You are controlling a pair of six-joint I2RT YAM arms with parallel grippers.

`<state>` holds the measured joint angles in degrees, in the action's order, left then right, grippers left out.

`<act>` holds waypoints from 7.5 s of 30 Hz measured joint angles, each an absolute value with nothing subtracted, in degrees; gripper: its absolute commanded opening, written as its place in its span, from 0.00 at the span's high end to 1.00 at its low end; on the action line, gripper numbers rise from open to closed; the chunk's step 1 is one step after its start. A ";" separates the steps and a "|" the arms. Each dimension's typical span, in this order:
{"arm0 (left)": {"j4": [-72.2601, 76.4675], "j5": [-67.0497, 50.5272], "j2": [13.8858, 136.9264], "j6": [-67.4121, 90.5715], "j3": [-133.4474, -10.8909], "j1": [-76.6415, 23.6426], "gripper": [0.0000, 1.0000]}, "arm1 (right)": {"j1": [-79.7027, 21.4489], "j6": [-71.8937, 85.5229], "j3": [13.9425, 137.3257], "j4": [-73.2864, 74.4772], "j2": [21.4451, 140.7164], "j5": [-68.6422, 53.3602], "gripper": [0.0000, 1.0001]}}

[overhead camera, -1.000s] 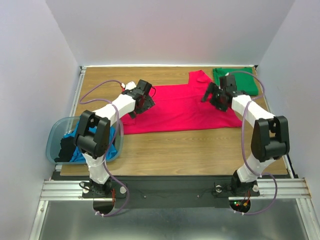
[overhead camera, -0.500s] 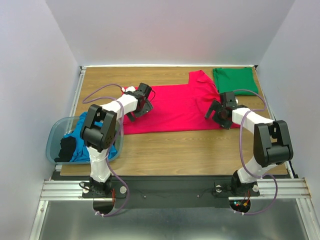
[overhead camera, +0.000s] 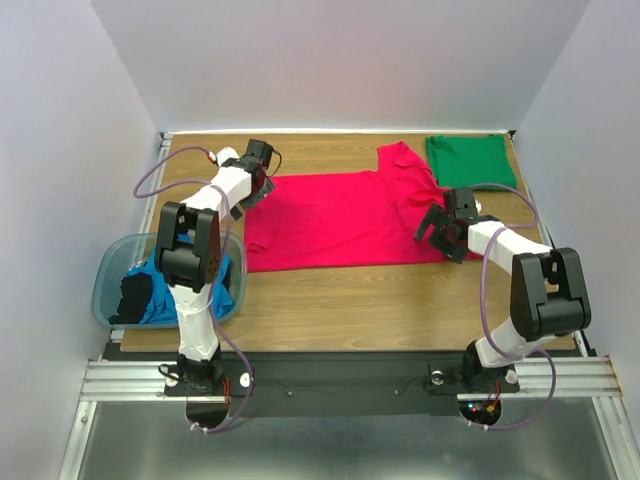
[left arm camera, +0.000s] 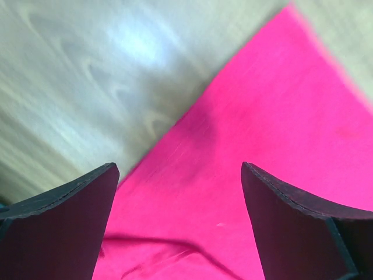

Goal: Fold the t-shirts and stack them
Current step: Fold the tshirt

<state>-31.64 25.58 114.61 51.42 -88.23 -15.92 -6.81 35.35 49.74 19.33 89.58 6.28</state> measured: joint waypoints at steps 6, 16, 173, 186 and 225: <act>-29.69 22.85 111.26 49.30 -86.94 -16.60 0.02 | -6.76 35.16 49.74 19.44 89.56 6.22 0.00; -25.98 15.51 103.90 48.69 -73.43 -27.46 0.02 | -6.76 35.16 49.71 19.44 89.56 6.22 0.00; -34.59 24.25 119.02 49.30 -88.99 -23.20 0.29 | -1.89 21.98 74.06 23.79 98.70 -0.67 0.00; -36.60 27.31 120.29 52.60 -89.49 -23.05 0.89 | -1.91 21.15 74.06 24.01 98.70 0.03 0.00; -33.36 27.55 118.32 52.18 -85.89 -23.03 1.00 | -9.45 11.81 91.13 25.32 122.06 15.90 0.79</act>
